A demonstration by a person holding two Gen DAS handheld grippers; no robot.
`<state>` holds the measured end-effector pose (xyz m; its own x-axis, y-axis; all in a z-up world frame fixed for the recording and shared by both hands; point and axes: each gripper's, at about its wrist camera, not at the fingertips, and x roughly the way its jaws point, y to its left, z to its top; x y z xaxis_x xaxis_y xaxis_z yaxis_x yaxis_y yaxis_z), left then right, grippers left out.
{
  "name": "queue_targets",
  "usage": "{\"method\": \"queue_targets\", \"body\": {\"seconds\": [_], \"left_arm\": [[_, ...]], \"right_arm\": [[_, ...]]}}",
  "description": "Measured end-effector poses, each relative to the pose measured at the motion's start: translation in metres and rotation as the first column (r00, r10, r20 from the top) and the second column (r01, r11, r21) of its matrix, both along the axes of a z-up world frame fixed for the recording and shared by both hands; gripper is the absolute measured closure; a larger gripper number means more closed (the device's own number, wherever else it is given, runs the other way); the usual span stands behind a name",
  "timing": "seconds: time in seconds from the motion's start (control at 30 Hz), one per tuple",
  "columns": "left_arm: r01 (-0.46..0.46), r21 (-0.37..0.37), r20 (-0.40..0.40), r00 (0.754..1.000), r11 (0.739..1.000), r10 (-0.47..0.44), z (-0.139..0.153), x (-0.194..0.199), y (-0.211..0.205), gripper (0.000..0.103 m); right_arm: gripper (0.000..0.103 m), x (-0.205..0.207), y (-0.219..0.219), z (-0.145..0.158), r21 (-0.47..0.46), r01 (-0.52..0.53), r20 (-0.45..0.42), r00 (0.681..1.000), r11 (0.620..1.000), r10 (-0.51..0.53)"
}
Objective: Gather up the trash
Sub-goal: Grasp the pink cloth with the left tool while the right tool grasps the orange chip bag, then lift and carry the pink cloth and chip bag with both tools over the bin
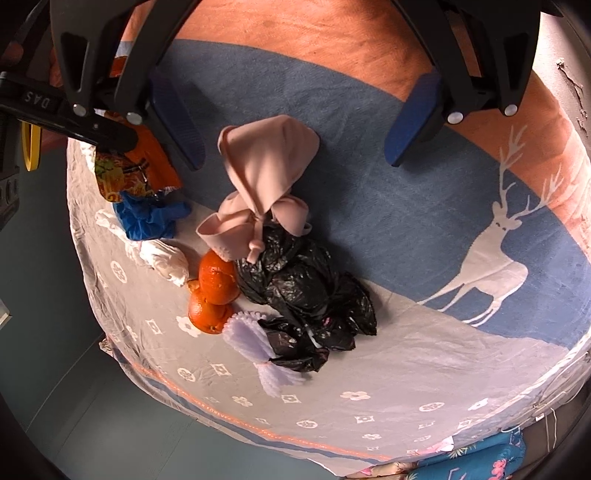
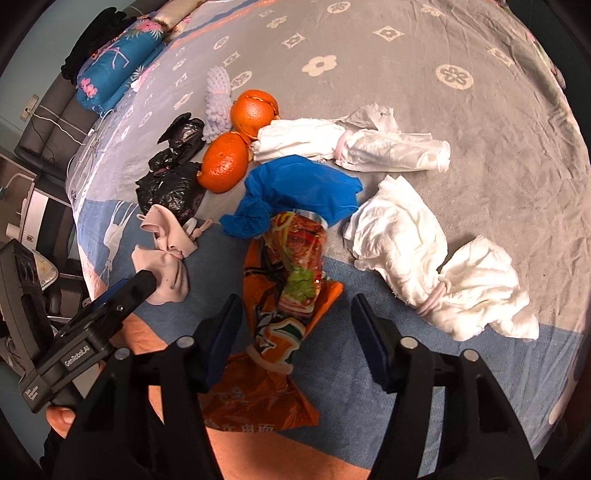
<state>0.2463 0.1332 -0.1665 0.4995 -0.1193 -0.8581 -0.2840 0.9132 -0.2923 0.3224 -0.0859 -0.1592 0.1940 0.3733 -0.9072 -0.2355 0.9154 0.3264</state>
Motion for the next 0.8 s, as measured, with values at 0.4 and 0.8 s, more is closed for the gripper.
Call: {"method": "queue_targets", "body": {"seconds": [0.4, 0.8], "left_arm": [[0.083, -0.032, -0.026, 0.996, 0.996, -0.083, -0.008, 0.006, -0.013, 0.062], [0.093, -0.096, 0.029, 0.996, 0.991, -0.09, -0.002, -0.003, -0.008, 0.07]], "right_arm": [[0.068, 0.001, 0.006, -0.002, 0.025, -0.028, -0.009, 1.0, 0.999, 0.029], [0.073, -0.007, 0.005, 0.005, 0.029, -0.052, 0.031, 0.998, 0.998, 0.051]]}}
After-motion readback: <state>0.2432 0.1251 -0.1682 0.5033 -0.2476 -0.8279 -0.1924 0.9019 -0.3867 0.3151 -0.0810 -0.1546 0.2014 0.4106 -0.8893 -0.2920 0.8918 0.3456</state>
